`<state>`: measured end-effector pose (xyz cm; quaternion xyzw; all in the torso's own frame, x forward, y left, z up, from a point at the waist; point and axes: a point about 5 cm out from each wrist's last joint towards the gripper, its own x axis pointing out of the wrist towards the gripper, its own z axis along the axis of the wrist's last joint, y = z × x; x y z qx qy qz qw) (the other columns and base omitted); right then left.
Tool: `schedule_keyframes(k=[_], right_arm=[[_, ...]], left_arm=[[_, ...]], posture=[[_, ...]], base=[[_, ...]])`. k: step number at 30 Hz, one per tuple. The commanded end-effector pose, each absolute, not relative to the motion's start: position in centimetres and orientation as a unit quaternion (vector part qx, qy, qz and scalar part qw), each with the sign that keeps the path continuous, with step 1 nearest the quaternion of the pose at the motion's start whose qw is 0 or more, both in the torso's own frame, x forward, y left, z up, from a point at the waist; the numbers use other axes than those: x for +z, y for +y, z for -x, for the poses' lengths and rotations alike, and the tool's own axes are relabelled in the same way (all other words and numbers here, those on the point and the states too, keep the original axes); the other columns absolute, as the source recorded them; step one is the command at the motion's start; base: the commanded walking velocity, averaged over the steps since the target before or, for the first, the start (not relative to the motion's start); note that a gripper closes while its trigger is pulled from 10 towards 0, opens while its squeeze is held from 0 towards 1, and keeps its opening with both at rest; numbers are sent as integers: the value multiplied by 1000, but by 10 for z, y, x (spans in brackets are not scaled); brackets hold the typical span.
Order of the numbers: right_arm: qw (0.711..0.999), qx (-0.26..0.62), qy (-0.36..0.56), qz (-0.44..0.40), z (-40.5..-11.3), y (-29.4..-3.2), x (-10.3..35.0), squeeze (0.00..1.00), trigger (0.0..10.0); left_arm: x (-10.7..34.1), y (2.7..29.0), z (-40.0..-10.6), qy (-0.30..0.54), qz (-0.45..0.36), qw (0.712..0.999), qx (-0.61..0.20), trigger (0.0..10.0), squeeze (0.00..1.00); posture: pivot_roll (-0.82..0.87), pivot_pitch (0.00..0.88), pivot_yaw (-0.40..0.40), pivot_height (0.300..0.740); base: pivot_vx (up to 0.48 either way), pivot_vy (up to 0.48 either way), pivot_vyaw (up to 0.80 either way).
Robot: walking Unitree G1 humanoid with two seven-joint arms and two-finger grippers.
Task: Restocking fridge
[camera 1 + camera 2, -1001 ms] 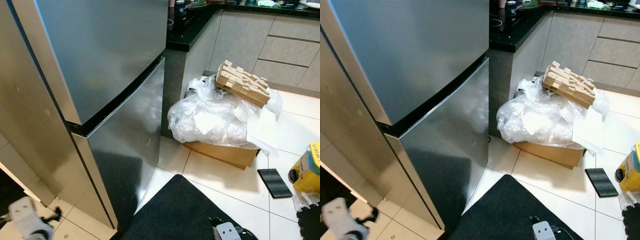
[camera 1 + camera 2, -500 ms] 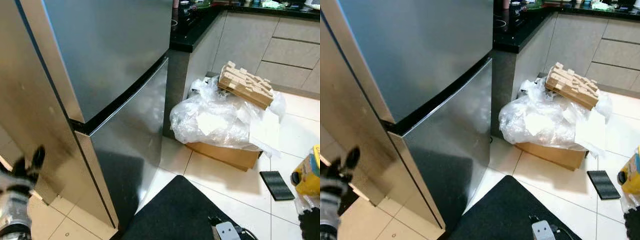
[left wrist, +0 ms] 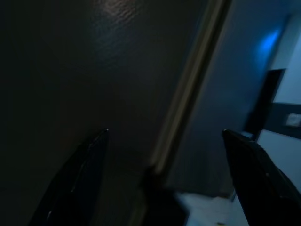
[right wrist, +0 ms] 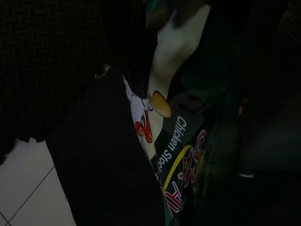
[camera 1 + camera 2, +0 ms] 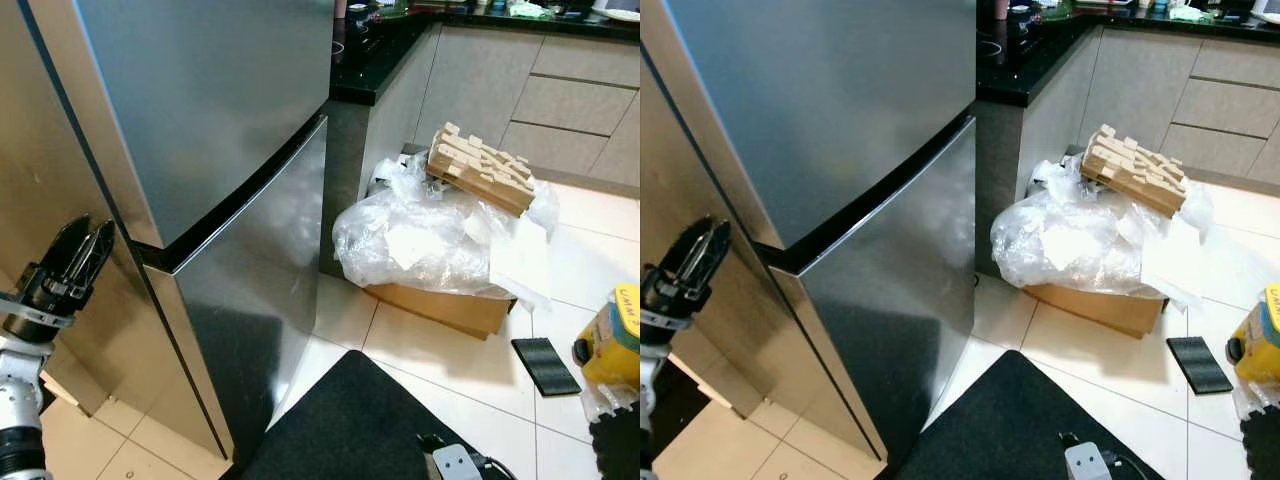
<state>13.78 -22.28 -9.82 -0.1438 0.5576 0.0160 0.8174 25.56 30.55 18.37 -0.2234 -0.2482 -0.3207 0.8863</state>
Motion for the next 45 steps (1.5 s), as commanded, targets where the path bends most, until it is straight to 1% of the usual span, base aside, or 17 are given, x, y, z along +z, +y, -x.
schedule_keyframes(k=[1,5,9,10,11,12,14,15,16,19,22,26,27,32,35,37,45], right_arm=[[820,13,555,140,-139,-224,-98,0,10000],[820,13,555,141,-139,-224,-97,0,10000],[820,13,555,140,-140,-224,-97,0,10000],[820,14,555,140,-140,-224,-97,0,10000],[820,14,555,140,-140,-224,-97,0,10000],[820,14,555,140,-140,-223,-97,0,10000],[820,14,555,139,-139,-223,-98,0,10000],[820,15,555,138,-139,-223,-98,0,10000],[820,15,555,138,-139,-223,-98,0,10000],[819,15,556,138,-138,-223,-98,0,10000],[819,14,556,138,-138,-223,-98,0,10000],[819,13,556,138,-138,-224,-98,0,10000],[820,13,556,138,-139,-224,-98,0,10000],[820,12,556,137,-139,-224,-98,0,10000],[820,13,556,137,-139,-224,-98,0,10000],[819,13,557,136,-138,-223,-98,0,10000],[820,13,557,135,-138,-222,-98,0,10000]], left_arm=[[190,299,-249,-250,226,869,-363,10000,1000],[195,286,-241,-243,216,854,-407,10000,1000],[193,277,-242,-225,203,857,-417,10000,1000],[191,276,-245,-219,195,866,-405,10000,416],[191,276,-245,-219,195,866,-405,10000,416],[190,280,-251,-222,194,880,-373,10000,0],[190,285,-259,-227,202,894,-328,10000,0],[189,285,-263,-222,190,906,-308,10000,0],[189,285,-263,-222,190,906,-308,10000,0],[188,281,-271,-214,160,925,-269,10000,0],[189,278,-275,-221,160,928,-255,10000,0],[191,272,-277,-224,163,925,-260,10000,0],[190,262,-279,-221,165,920,-277,10000,0],[189,253,-279,-218,171,913,-300,10000,0],[190,242,-277,-215,178,902,-330,10000,0],[186,228,-272,-197,186,886,-377,10000,0],[183,222,-272,-187,192,880,-391,10000,0]], posture=[[54,0,9,740],[56,0,6,740],[56,0,6,740],[56,0,6,740],[56,0,6,740],[56,0,6,740],[58,0,6,740],[58,0,6,740],[58,0,6,740],[58,0,6,740],[53,0,5,740],[53,0,5,740],[53,0,5,740],[53,0,5,740],[53,0,5,740],[54,0,9,740],[54,0,9,740]], base=[[0,0,0],[0,0,0],[0,0,0],[0,0,0],[0,0,0],[0,0,0],[0,0,0],[0,0,0],[0,0,0],[0,0,0],[0,0,0],[0,0,0],[0,0,0],[0,0,0],[0,0,0],[0,0,0],[0,0,0]])
